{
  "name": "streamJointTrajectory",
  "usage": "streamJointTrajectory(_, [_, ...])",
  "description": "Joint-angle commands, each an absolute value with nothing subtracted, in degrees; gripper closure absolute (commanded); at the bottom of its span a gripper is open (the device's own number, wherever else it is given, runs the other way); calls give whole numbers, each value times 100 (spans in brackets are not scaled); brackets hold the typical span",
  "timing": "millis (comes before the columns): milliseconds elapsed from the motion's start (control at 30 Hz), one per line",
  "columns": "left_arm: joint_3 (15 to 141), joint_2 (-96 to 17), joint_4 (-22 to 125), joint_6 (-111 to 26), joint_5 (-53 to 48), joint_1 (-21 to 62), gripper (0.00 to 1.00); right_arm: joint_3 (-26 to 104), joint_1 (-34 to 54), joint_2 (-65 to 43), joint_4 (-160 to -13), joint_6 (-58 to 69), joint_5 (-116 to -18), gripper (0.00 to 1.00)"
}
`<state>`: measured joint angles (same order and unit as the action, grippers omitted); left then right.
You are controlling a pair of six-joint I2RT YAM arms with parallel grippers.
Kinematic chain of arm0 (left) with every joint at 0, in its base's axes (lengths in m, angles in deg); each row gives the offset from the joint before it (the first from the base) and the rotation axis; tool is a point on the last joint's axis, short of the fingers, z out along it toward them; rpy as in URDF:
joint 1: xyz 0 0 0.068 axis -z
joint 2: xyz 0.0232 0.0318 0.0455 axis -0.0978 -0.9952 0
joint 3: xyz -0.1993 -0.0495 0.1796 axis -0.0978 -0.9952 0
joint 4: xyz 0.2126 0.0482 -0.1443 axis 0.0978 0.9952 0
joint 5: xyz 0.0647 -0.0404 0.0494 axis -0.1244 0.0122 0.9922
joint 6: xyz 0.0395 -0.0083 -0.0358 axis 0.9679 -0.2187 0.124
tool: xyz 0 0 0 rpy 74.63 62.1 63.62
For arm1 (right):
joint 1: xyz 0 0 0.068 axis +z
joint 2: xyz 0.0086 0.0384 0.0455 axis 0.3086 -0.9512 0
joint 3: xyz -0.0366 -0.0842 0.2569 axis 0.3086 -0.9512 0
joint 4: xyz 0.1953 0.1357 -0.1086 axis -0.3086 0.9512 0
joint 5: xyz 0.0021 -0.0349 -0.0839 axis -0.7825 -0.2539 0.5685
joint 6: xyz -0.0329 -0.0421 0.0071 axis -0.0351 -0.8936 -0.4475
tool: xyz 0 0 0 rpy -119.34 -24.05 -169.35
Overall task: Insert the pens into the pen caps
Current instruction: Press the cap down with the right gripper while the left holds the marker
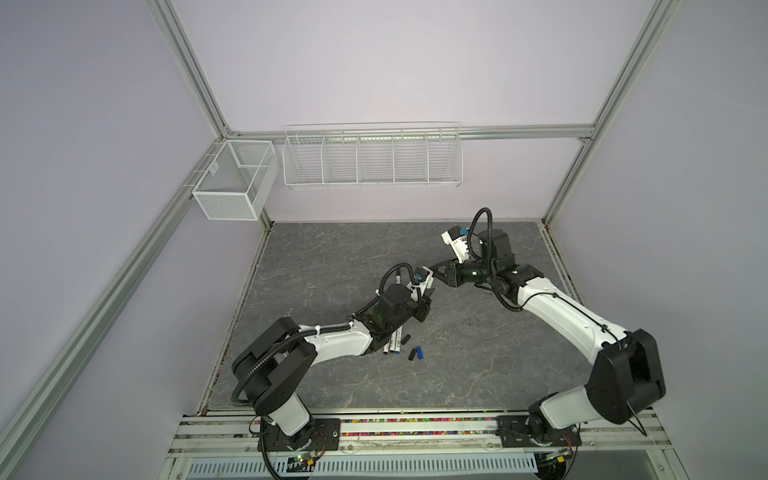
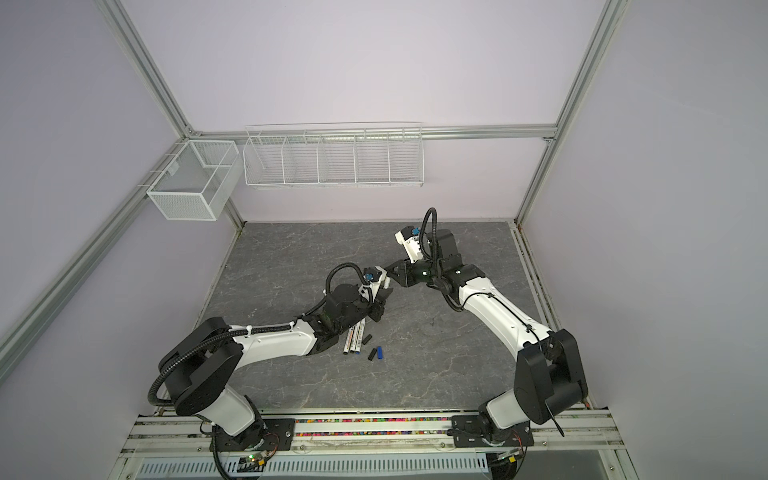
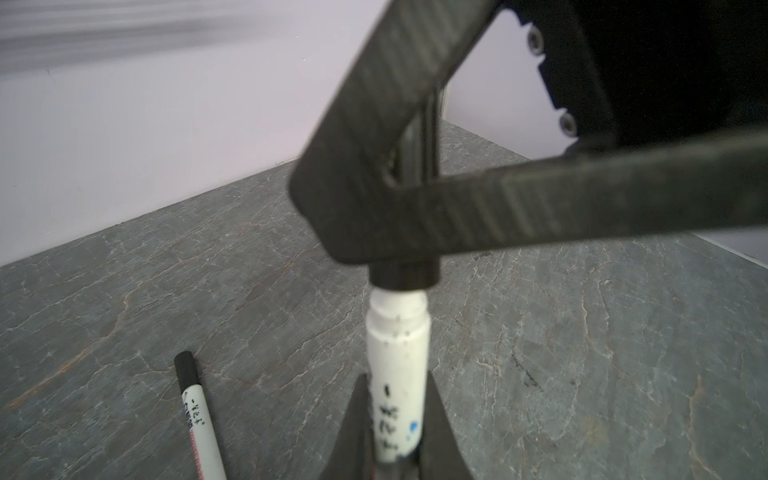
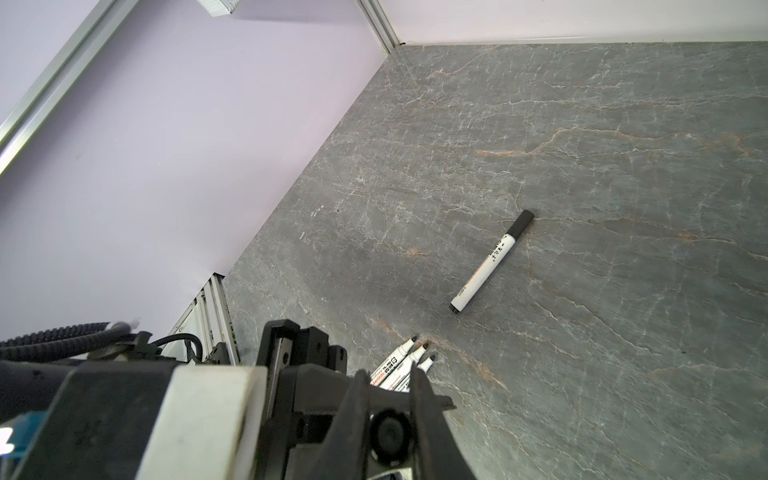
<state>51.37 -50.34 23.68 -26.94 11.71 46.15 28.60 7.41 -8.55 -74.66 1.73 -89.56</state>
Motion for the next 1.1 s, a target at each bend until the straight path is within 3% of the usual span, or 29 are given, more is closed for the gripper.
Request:
streamJointTrajectory(0, [5212,-5081,2272,-2686,1195,4609,100,2938,802,-822,-7046,-134,-8980,81])
streamJointTrajectory(800, [5043,-5021,1713,-2631,1443,4608,100,3214,854,-964,-6772,-243,-9321,78])
streamJointTrajectory(1067, [4849,-4991,1301,-2511,1566,4609,100,3186,842,-820,-6852,-200,-9191,65])
